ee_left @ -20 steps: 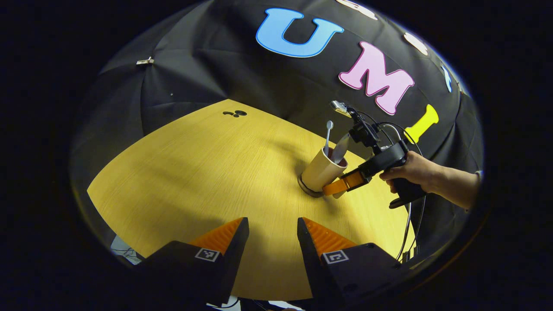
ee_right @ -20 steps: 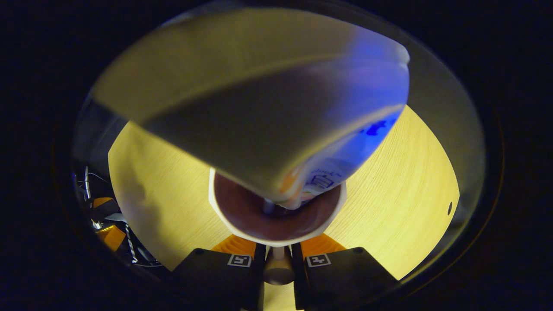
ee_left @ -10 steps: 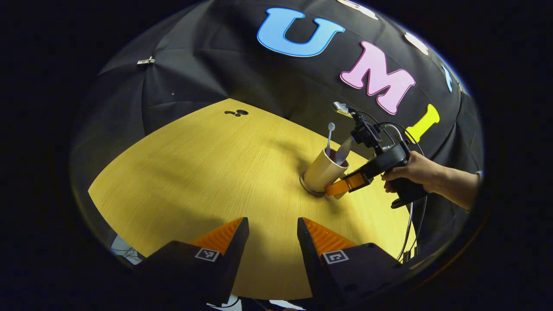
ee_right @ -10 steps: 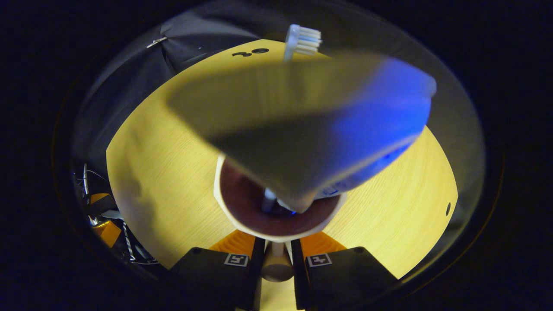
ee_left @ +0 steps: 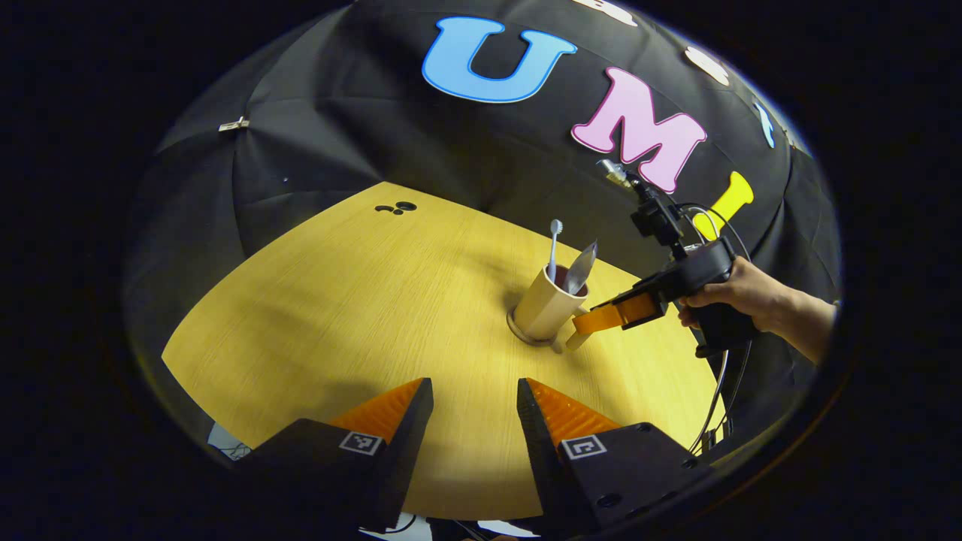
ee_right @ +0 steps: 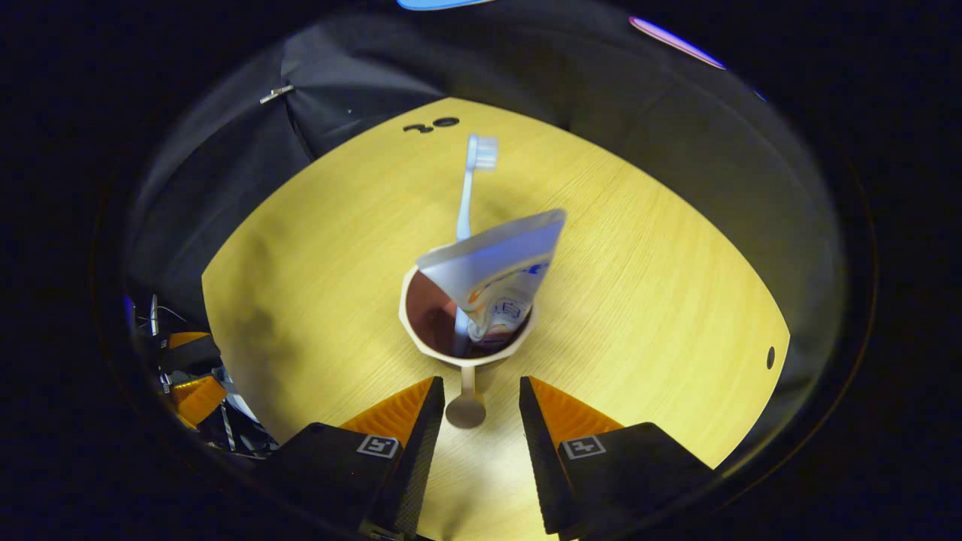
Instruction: Put the toothbrush and toothpaste on the desktop into the cup, then pick up the cup and place it on the coaster on the desktop.
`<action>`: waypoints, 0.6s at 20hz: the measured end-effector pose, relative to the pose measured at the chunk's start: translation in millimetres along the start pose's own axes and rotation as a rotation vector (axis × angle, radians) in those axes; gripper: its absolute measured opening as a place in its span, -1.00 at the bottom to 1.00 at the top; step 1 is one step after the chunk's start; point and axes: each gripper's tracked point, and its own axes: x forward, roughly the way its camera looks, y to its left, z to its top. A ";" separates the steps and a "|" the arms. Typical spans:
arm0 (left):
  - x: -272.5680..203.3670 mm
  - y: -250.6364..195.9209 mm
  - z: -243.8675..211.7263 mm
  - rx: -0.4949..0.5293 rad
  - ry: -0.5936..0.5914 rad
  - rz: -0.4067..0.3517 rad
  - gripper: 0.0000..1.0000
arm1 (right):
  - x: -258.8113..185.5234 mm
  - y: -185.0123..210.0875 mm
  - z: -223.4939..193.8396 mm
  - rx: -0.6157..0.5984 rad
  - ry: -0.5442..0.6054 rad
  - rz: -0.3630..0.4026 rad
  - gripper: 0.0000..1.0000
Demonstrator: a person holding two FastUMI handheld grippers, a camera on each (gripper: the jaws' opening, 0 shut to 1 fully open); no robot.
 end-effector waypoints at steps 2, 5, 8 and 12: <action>0.7 -12.2 8.1 0.025 -0.006 -0.021 0.43 | -23.4 1.2 5.8 0.009 -0.055 0.004 0.27; 2.8 -31.2 26.4 0.082 -0.033 -0.049 0.43 | -63.5 1.3 14.6 0.024 -0.153 -0.010 0.31; 4.7 -59.2 51.8 0.146 -0.074 -0.086 0.43 | -109.4 -3.5 19.7 0.056 -0.273 -0.045 0.41; 2.5 -103.3 79.0 0.218 -0.126 -0.155 0.42 | -161.2 -17.7 13.7 0.085 -0.397 -0.114 0.51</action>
